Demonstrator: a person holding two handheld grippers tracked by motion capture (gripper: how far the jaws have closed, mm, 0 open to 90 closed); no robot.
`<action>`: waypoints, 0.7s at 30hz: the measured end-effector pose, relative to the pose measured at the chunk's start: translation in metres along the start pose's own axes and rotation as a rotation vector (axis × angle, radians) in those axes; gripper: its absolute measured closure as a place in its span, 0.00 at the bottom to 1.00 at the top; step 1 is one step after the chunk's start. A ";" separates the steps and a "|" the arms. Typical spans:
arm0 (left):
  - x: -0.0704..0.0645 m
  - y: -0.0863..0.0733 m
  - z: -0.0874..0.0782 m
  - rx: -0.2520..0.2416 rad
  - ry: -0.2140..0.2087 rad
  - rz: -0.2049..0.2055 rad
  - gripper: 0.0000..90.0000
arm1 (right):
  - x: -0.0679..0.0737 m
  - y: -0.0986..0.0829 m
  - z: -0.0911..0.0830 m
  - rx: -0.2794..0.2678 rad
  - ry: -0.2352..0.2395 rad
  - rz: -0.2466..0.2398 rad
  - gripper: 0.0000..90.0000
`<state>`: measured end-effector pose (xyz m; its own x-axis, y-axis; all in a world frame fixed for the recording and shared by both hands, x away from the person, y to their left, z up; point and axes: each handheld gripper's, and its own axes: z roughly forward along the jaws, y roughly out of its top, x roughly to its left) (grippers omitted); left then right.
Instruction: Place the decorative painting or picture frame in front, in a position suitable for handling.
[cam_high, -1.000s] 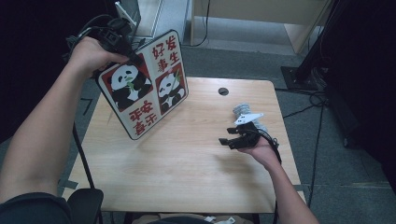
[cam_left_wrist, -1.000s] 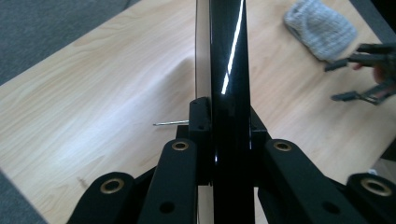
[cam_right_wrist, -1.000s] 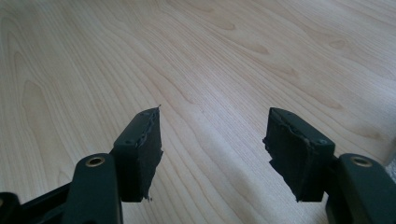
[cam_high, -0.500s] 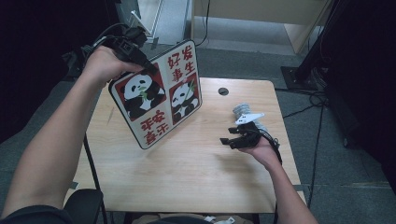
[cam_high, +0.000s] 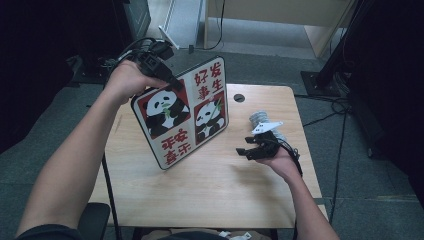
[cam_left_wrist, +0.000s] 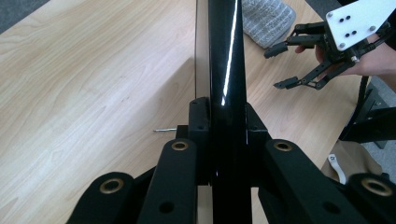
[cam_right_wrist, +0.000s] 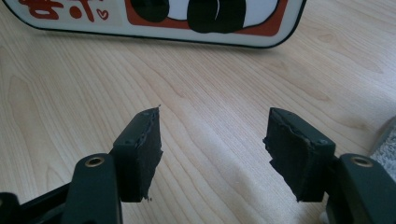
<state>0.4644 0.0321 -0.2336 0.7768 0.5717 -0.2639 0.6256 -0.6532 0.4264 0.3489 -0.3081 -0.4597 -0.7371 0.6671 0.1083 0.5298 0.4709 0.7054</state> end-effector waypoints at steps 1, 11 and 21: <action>-0.002 0.001 0.001 0.001 -0.002 0.003 0.89 | 0.000 0.000 0.000 0.000 -0.001 -0.005 0.40; -0.005 0.002 0.007 -0.002 -0.032 0.007 0.89 | 0.001 0.000 0.001 0.003 -0.004 -0.017 0.40; -0.007 -0.002 0.006 -0.022 -0.055 0.001 0.88 | -0.003 0.000 0.000 -0.008 -0.006 0.005 0.40</action>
<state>0.4582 0.0265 -0.2381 0.7804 0.5427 -0.3106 0.6239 -0.6423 0.4452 0.3509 -0.3100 -0.4600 -0.7316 0.6733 0.1075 0.5301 0.4626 0.7106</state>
